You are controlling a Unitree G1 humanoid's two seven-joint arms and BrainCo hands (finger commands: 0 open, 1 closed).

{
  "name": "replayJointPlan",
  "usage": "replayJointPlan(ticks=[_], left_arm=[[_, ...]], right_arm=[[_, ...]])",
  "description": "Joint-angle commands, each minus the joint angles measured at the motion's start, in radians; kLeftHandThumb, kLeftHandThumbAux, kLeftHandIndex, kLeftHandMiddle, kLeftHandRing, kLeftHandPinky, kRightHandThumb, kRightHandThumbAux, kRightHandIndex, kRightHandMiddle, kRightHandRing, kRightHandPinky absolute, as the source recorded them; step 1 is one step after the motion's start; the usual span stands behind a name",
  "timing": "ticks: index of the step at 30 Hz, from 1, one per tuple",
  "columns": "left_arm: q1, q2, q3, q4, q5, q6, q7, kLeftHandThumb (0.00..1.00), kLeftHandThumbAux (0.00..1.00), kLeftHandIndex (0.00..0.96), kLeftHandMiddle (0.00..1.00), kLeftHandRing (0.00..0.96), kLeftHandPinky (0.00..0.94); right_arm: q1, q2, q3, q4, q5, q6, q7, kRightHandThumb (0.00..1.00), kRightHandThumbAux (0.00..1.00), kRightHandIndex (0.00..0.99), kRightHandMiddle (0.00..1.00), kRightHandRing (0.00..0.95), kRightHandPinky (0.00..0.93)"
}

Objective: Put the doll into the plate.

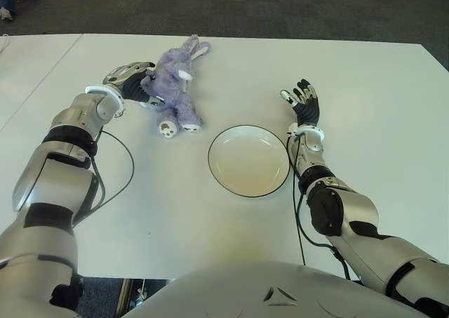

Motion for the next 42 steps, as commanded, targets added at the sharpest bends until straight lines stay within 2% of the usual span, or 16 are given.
replayJointPlan(ticks=[1,2,3,16,20,27,28,29,30,31,32,33,34,35,36,42], left_arm=[[0.030,-0.044,-0.054,0.041,0.038,-0.010,0.004,0.000,0.615,0.351,0.070,0.000,0.000],[0.030,-0.045,-0.061,0.041,0.042,-0.013,0.012,0.000,0.615,0.347,0.070,0.000,0.000],[0.030,-0.046,-0.066,0.040,0.045,-0.017,0.017,0.000,0.612,0.291,0.061,0.000,0.000],[0.032,-0.049,-0.100,0.041,0.034,-0.016,-0.008,0.000,0.593,0.142,0.031,0.000,0.000],[0.035,-0.049,-0.105,0.045,0.030,-0.018,-0.012,0.000,0.591,0.213,0.028,0.000,0.000],[0.038,-0.049,-0.113,0.045,0.021,-0.020,-0.019,0.000,0.610,0.239,0.020,0.000,0.000],[0.037,-0.049,-0.114,0.045,0.020,-0.021,-0.021,0.000,0.645,0.284,0.071,0.038,0.064],[0.037,-0.049,-0.116,0.045,0.022,-0.023,-0.021,0.000,0.651,0.291,0.079,0.044,0.075],[0.037,-0.048,-0.117,0.044,0.022,-0.024,-0.020,0.003,0.676,0.340,0.149,0.153,0.209],[0.041,-0.041,-0.119,0.031,0.025,-0.033,-0.017,0.006,0.679,0.348,0.160,0.171,0.232],[0.044,-0.035,-0.121,0.021,0.027,-0.040,-0.014,0.157,0.677,0.415,0.302,0.327,0.385],[0.049,-0.026,-0.123,0.007,0.031,-0.049,-0.006,0.199,0.674,0.433,0.339,0.368,0.425],[0.051,-0.021,-0.125,-0.003,0.033,-0.055,-0.001,0.440,0.690,0.430,0.392,0.415,0.462],[0.053,-0.019,-0.128,-0.008,0.038,-0.058,0.009,0.624,0.701,0.429,0.432,0.452,0.493],[0.054,-0.017,-0.130,-0.011,0.041,-0.060,0.016,0.677,0.700,0.430,0.458,0.476,0.508],[0.061,-0.017,-0.128,-0.013,0.040,-0.054,0.038,0.710,0.694,0.431,0.518,0.523,0.522]], right_arm=[[0.143,0.029,-0.008,0.103,0.009,0.148,-0.030,0.000,0.832,0.143,0.120,0.096,0.107],[0.143,0.029,-0.008,0.103,0.010,0.149,-0.029,0.000,0.833,0.143,0.121,0.096,0.107],[0.143,0.030,-0.010,0.103,0.012,0.150,-0.027,0.000,0.836,0.143,0.119,0.094,0.104],[0.140,0.033,-0.021,0.102,0.023,0.154,-0.015,0.000,0.848,0.136,0.118,0.096,0.106],[0.141,0.032,-0.016,0.103,0.017,0.153,-0.019,0.000,0.843,0.136,0.118,0.095,0.108],[0.141,0.030,-0.014,0.103,0.014,0.155,-0.025,0.000,0.848,0.141,0.123,0.098,0.108],[0.141,0.030,-0.014,0.103,0.014,0.155,-0.025,0.000,0.849,0.142,0.125,0.100,0.107],[0.141,0.030,-0.014,0.103,0.014,0.154,-0.025,0.000,0.849,0.143,0.126,0.100,0.107],[0.141,0.029,-0.014,0.103,0.014,0.154,-0.025,0.000,0.850,0.143,0.126,0.101,0.106],[0.141,0.029,-0.014,0.103,0.014,0.154,-0.025,0.000,0.850,0.144,0.126,0.101,0.106],[0.141,0.030,-0.014,0.103,0.014,0.153,-0.025,0.000,0.850,0.146,0.128,0.103,0.106],[0.141,0.030,-0.014,0.103,0.014,0.153,-0.025,0.000,0.850,0.146,0.129,0.103,0.106],[0.141,0.029,-0.014,0.103,0.015,0.153,-0.025,0.000,0.849,0.147,0.130,0.104,0.106],[0.141,0.029,-0.015,0.103,0.015,0.153,-0.025,0.000,0.849,0.148,0.130,0.104,0.106],[0.141,0.029,-0.016,0.103,0.016,0.153,-0.024,0.000,0.848,0.149,0.131,0.104,0.105],[0.140,0.030,-0.016,0.103,0.016,0.153,-0.024,0.000,0.840,0.147,0.134,0.107,0.116]])
